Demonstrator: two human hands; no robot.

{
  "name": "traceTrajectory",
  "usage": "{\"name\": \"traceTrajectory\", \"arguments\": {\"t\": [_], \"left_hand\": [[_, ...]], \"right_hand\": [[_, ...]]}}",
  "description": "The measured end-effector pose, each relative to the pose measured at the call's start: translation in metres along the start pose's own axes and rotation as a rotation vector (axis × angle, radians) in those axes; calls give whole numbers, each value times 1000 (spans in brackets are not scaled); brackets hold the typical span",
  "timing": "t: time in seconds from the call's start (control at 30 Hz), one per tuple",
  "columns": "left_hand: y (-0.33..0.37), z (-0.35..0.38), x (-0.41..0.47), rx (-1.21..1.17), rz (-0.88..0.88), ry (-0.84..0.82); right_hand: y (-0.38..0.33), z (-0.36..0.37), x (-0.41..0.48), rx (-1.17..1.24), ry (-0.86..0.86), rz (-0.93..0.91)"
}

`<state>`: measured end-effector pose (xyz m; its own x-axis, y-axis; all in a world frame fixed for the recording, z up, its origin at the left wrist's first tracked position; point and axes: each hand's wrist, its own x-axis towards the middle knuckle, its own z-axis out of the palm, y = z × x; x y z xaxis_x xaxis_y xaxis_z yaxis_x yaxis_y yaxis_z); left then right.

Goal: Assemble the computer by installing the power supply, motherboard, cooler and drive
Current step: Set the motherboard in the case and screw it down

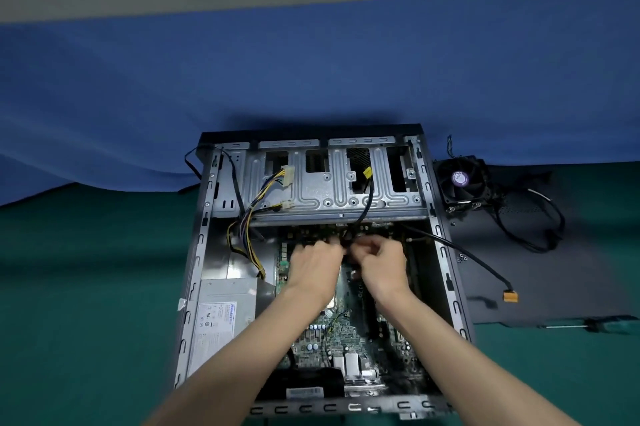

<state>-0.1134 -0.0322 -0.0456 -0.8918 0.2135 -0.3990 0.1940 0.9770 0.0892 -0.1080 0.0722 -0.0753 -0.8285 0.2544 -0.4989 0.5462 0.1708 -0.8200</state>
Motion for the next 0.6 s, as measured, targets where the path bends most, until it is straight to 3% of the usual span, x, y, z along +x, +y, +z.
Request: {"name": "traceTrajectory", "arguments": {"t": [0.1,0.3,0.43,0.5,0.6], "left_hand": [[-2,-22,-26,24,21,7],[1,-94,-16,29,206,264],[5,-107,36,-22,250,229],[4,-100,54,-207,184,253],[1,-86,65,-422,82,459]], "right_hand": [[-3,-10,-29,-137,-15,-113],[-42,-31,-56,-282,29,-498],[-69,-36,-28,-333,62,-483],[-76,-39,-11,-363,81,-447],[-78,-38,4,-546,120,-413]]}}
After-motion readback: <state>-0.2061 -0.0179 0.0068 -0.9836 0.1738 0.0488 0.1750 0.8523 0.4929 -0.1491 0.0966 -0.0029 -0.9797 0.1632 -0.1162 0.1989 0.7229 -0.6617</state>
